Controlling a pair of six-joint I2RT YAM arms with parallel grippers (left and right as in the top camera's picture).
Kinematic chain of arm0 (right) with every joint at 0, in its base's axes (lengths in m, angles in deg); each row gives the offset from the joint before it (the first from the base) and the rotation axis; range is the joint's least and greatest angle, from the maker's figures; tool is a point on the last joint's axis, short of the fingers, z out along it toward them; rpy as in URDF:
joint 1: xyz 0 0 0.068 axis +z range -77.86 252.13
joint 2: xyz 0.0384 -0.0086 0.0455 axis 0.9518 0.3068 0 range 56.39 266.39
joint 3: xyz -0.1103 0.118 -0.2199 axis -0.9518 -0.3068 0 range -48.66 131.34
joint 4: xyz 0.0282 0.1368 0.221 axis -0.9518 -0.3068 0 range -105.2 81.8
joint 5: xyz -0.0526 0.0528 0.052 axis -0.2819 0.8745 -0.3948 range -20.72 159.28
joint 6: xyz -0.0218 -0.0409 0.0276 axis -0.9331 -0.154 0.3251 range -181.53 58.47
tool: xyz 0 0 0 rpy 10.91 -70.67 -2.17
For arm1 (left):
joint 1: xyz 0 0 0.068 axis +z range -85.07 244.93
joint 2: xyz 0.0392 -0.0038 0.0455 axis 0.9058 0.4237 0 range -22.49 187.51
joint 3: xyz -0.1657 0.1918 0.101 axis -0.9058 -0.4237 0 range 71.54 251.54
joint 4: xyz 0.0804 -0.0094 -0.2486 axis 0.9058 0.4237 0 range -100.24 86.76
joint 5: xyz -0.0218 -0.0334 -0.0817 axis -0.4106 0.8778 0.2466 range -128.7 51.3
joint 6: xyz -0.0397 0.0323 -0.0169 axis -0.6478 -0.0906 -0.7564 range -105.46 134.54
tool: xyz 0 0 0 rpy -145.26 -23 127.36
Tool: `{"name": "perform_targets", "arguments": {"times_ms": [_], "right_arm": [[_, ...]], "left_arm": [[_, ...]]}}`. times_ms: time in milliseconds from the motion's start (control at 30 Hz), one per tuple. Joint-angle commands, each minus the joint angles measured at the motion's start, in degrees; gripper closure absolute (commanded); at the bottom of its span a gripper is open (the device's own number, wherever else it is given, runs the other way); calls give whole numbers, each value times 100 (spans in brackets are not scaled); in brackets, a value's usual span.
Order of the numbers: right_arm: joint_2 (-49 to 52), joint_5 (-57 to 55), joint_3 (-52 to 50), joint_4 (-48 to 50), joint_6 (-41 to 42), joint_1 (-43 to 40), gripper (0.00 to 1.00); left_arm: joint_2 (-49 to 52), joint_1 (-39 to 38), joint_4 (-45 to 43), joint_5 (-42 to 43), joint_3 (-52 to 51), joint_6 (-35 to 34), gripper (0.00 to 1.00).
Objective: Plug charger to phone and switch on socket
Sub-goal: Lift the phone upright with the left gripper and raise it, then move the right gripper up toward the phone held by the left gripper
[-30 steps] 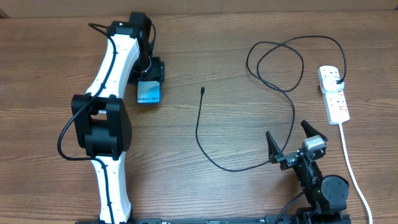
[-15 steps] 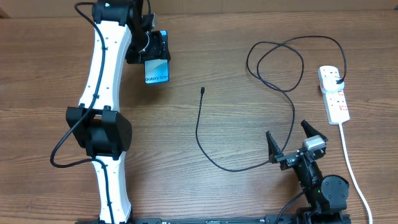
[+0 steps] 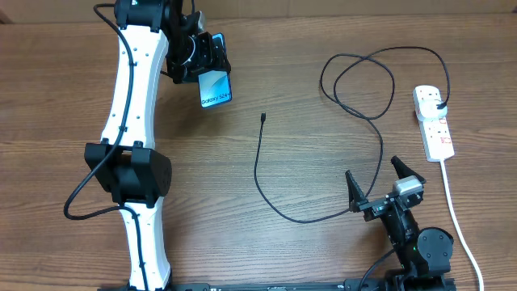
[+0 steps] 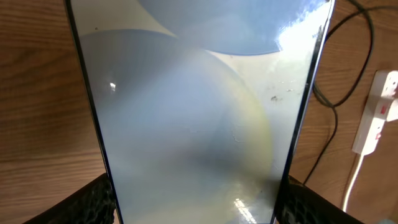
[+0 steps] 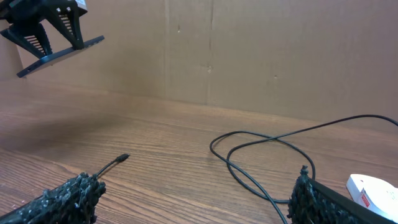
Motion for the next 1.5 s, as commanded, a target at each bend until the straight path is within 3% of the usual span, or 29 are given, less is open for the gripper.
{"name": "perform_targets", "arguments": {"times_ms": [0, 300, 567, 800, 1133, 1467], "right_arm": [[-68, 22, -61, 37, 22, 33, 0], [-68, 138, -61, 37, 223, 37, 0], [-66, 330, -20, 61, 1047, 37, 0], [378, 741, 654, -267, 1078, 31, 0], [2806, 813, 3021, -1727, 1073, 28, 0], [5694, 850, 5740, -3823, 1069, 26, 0]], "left_arm": [[-13, -2, -9, 275, 190, -385, 33], [-13, -4, -57, 651, 190, -1060, 39], [-13, 9, -42, 643, 190, -1069, 37], [-13, 9, -140, 647, 190, -1071, 37], [-13, 15, -175, 649, 190, -1075, 37], [-13, 15, -234, 870, 190, -1115, 37]]}}
